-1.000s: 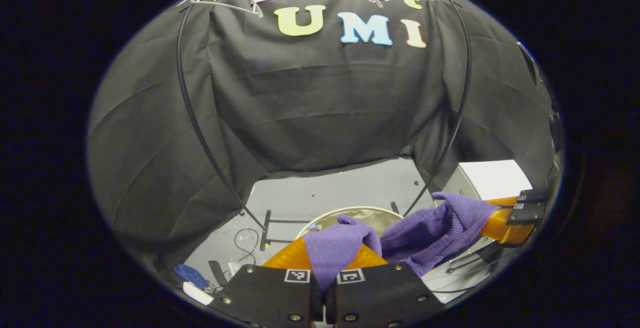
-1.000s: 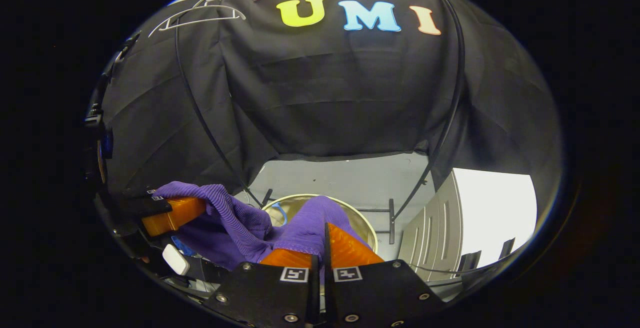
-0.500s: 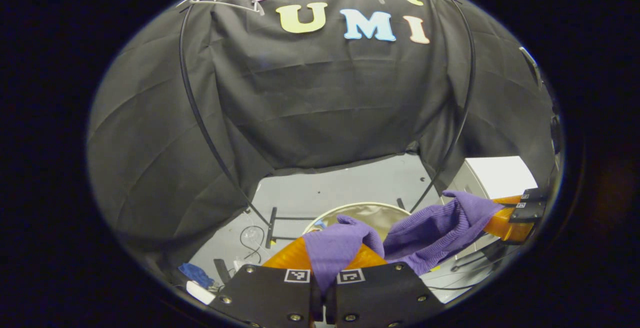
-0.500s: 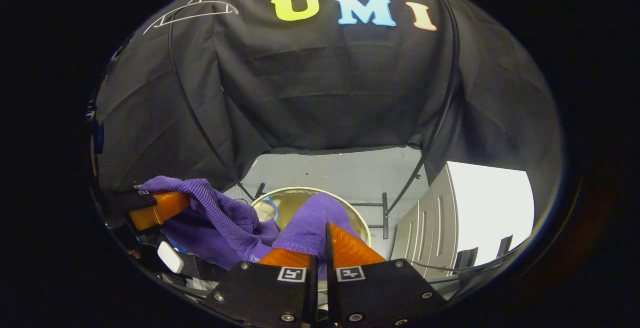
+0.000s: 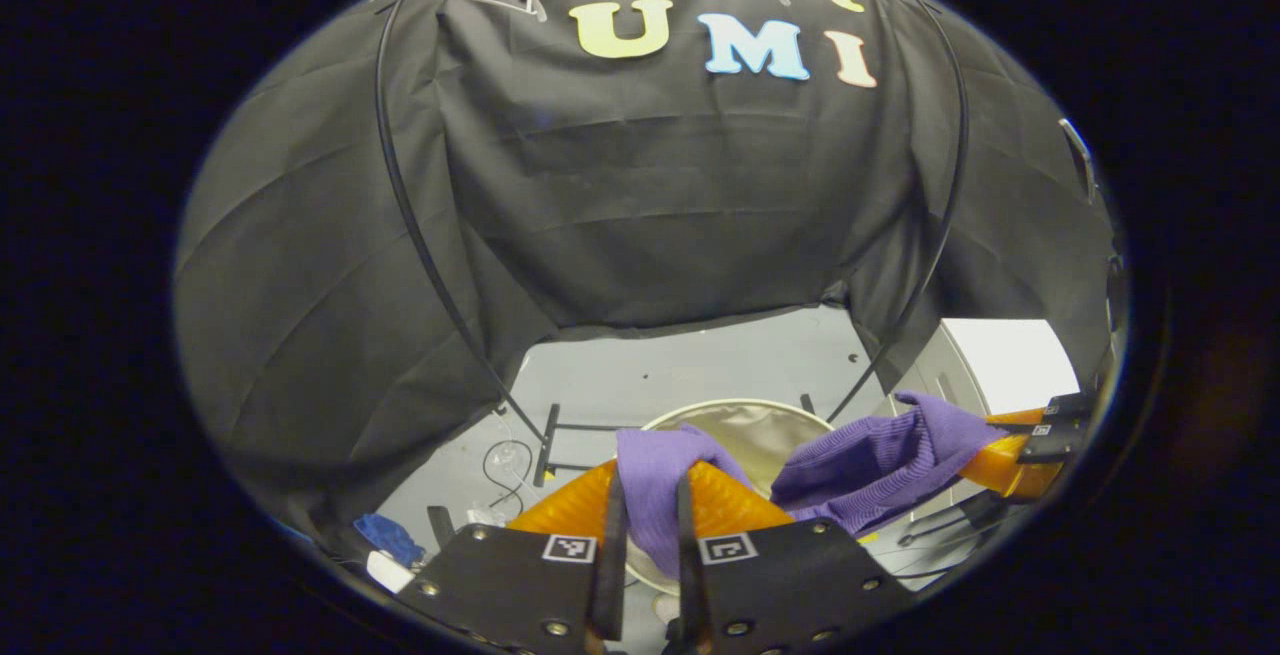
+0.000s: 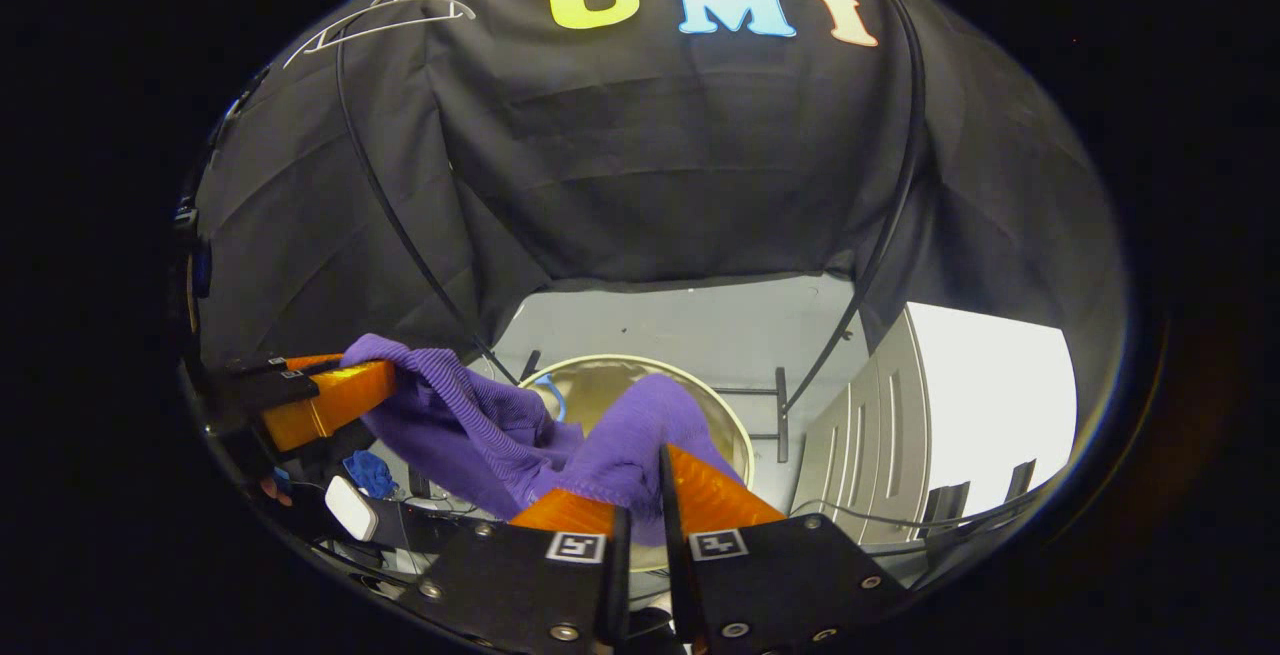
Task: Grasp the clothes on the hanger with both hands and then place them into the laundry hamper below.
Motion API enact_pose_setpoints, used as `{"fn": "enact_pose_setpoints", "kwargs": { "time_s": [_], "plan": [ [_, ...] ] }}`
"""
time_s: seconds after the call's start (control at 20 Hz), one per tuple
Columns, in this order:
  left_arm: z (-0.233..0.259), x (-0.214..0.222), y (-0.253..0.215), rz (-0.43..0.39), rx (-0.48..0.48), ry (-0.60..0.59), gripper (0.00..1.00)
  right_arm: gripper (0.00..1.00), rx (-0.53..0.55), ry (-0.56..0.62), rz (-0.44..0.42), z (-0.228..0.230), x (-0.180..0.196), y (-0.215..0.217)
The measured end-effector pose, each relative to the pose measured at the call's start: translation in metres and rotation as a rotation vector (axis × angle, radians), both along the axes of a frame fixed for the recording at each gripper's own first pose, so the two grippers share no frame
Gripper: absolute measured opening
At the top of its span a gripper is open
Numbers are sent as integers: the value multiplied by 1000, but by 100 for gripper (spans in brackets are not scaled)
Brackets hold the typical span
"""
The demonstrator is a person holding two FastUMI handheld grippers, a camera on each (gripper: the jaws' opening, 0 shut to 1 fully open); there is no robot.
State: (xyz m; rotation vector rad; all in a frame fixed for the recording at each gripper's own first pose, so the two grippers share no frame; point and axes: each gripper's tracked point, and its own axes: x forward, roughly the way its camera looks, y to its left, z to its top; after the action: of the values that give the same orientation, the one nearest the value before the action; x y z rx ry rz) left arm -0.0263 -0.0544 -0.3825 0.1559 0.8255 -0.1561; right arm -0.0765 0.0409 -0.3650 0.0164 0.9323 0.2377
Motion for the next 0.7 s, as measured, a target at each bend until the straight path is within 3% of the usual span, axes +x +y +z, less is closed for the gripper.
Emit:
{"fn": "enact_pose_setpoints", "kwargs": {
  "time_s": [0.1, 0.25, 0.3, 0.35, 0.55, 0.6, 0.7],
  "plan": [
    [8, 3, -1, -6, -5, -25, 37, 34, 16, 8, -9, 3, -1, 0],
    [12, 4, 2, -8, 3, -46, 84, 81, 28, -8, -9, 7, 3, 4],
    [12, 3, 5, -2, 7, -48, 100, 88, 21, -16, -8, 9, 4, 3],
    [11, 3, 5, 6, 16, -48, 94, 94, 15, -25, -9, 10, 5, 2],
    [15, -3, 4, 10, 15, -62, 94, 95, 16, -49, -22, 18, 8, 3],
    [18, -1, 4, 8, 18, -69, 94, 92, 16, -57, -27, 21, 10, 3],
    [25, 1, 5, 6, 20, -84, 94, 95, 17, -74, -33, 30, 13, 2]
  ]
}}
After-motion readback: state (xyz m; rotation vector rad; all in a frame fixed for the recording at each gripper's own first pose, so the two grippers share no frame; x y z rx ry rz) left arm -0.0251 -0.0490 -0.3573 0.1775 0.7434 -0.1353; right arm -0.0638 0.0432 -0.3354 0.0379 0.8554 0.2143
